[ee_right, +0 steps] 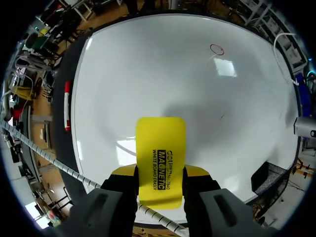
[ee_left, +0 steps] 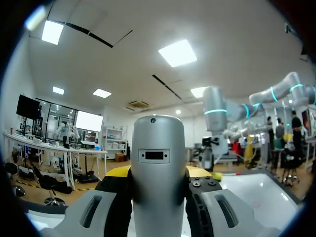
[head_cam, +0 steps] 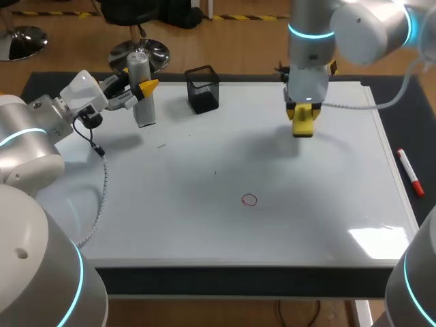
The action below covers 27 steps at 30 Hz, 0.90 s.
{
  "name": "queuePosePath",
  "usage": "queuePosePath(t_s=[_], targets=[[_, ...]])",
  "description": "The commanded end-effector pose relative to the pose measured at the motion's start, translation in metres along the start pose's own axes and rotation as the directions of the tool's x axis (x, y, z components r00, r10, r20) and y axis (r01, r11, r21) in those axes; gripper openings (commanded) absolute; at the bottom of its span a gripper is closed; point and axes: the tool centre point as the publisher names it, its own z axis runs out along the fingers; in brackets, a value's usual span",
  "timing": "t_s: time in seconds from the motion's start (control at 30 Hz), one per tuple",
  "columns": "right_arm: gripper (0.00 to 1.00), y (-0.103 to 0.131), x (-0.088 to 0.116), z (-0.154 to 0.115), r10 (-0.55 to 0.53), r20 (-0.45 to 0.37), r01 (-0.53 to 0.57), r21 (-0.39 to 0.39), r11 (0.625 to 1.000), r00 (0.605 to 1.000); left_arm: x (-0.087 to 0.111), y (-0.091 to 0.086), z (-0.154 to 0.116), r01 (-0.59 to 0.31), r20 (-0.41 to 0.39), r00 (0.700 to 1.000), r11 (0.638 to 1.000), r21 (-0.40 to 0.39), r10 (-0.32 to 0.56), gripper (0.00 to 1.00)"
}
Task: Pick up the inspection probe, press it on each red-marked spot on the whiteboard one by one, put down the probe, pick up the eraser, and wipe off all the red marks.
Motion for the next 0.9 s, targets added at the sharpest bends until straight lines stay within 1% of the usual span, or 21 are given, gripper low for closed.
queuePosePath(t_s=[0.03, 0.3, 0.53, 0.57, 0.67, 0.9], targets=[[0.00, -0.015, 0.020, -0.006, 0.011, 0.009, -0.011, -0.005, 1.000, 1.000, 0.000, 0.000, 0.001, -0.002, 0.002, 1.000, 1.000, 0.003, 0.002, 0.00], [0.00, -0.041, 0.057, -0.003, 0.102, 0.000, -0.102, -0.016, 0.995, 0.995, 0.000, 0.000, 0.001, -0.002, 0.002, 1.000, 1.000, 0.003, 0.002, 0.00], [0.00, -0.059, 0.088, 0.004, 0.159, -0.023, -0.160, -0.034, 0.987, 0.987, 0.000, 0.000, 0.001, -0.002, 0.002, 1.000, 1.000, 0.003, 0.002, 0.00], [0.00, -0.061, 0.092, 0.005, 0.165, -0.036, -0.166, -0.031, 0.986, 0.986, 0.000, 0.000, 0.001, -0.002, 0.002, 1.000, 1.000, 0.003, 0.002, 0.00], [0.00, -0.066, 0.101, 0.005, 0.187, -0.029, -0.188, -0.036, 0.982, 0.982, 0.000, 0.000, 0.001, -0.002, 0.002, 1.000, 1.000, 0.003, 0.002, 0.00], [0.00, -0.072, 0.112, 0.007, 0.200, -0.033, -0.201, -0.041, 0.979, 0.979, 0.000, 0.000, 0.001, -0.002, 0.002, 1.000, 1.000, 0.003, 0.002, 0.00]])
